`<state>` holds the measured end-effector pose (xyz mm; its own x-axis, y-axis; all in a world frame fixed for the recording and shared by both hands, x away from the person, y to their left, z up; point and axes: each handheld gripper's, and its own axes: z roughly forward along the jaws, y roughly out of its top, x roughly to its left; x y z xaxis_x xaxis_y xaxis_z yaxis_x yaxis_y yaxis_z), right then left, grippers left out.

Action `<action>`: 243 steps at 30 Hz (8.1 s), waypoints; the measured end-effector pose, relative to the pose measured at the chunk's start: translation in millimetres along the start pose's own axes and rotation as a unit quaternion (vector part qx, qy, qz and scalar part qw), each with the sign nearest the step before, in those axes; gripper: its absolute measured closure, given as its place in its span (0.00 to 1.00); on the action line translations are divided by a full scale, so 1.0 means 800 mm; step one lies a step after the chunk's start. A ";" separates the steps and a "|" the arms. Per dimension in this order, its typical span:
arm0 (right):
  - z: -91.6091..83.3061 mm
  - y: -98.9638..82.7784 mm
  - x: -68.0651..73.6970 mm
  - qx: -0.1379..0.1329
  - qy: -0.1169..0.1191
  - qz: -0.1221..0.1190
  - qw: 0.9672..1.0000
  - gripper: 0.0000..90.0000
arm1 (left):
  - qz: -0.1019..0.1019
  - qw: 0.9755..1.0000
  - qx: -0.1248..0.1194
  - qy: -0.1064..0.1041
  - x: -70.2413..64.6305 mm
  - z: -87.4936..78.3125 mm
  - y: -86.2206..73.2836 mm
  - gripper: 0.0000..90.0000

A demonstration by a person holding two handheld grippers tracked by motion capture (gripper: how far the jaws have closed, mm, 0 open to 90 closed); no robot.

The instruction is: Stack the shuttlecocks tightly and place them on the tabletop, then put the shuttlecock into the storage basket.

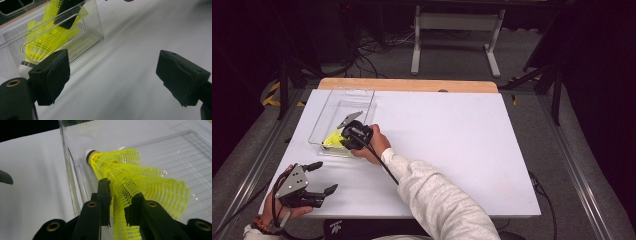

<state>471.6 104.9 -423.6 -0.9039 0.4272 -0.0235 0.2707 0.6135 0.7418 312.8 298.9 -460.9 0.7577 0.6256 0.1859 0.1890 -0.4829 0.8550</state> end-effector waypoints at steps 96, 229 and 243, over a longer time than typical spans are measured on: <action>-0.140 -0.060 -0.009 -0.104 -0.123 -0.079 0.984 0.32 | 0.001 1.000 -0.001 -0.004 0.004 0.012 0.006 0.15; -0.256 -0.163 -0.041 -0.112 -0.246 -0.061 0.961 0.05 | -0.008 1.000 -0.023 0.012 -0.002 0.022 0.013 0.10; -0.264 -0.186 -0.041 -0.112 -0.246 -0.053 0.961 0.05 | -0.008 0.999 -0.034 0.011 -0.002 0.022 0.013 0.06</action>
<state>391.3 -140.5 -391.3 -0.6409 0.6664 -0.3811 0.0571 0.5365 0.8420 324.1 282.2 -460.8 0.7416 0.6457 0.1821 0.1576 -0.4315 0.8883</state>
